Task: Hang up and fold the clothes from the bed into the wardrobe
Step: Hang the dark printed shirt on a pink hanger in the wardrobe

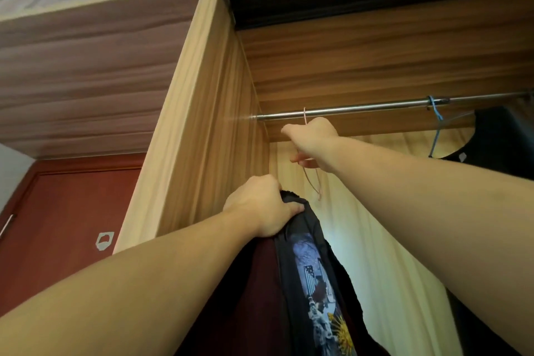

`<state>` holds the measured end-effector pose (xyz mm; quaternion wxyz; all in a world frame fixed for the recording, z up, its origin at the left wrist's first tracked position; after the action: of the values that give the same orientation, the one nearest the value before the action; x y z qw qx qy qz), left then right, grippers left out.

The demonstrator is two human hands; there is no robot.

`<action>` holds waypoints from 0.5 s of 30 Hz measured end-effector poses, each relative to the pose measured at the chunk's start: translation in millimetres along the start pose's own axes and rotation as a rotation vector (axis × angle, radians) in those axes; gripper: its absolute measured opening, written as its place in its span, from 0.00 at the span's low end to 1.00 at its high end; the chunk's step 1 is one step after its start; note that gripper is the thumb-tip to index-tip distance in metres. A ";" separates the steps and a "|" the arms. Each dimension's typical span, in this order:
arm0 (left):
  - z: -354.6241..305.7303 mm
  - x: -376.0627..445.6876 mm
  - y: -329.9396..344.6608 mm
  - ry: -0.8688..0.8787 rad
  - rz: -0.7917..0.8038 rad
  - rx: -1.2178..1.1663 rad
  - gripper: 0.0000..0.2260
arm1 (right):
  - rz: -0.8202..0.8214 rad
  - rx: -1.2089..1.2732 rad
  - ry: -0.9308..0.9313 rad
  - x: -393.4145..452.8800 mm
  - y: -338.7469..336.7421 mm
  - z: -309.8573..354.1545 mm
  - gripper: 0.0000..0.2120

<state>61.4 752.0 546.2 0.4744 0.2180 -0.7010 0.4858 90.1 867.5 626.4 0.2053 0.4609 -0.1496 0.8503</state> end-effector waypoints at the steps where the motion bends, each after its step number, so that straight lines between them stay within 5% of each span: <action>1: -1.8 -0.3 -0.1 0.005 0.004 0.001 0.21 | 0.022 0.019 0.042 3.0 6.4 -2.1 0.11; 5: -6.5 2.2 0.0 0.032 0.009 -0.010 0.20 | 0.083 0.038 0.171 10.4 22.4 -13.6 0.13; 10: -13.0 5.2 3.4 0.052 0.022 -0.018 0.20 | -0.072 0.016 0.251 22.0 5.0 -36.7 0.12; 15: -16.7 4.3 3.9 0.069 0.029 -0.046 0.20 | -0.213 0.028 0.095 38.6 -14.4 -48.1 0.17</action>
<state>64.1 769.1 549.4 0.4962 0.1802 -0.6982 0.4836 43.4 909.5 634.5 0.2949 0.4364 -0.0778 0.8465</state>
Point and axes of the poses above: each hand's wrist, its own x-axis towards the middle knuckle, its own y-axis out of the palm, z = x × y, the point moved 8 cm from there along x, towards the middle knuckle, and after that the axes turned 4 degrees about x, right-handed, at the moved point
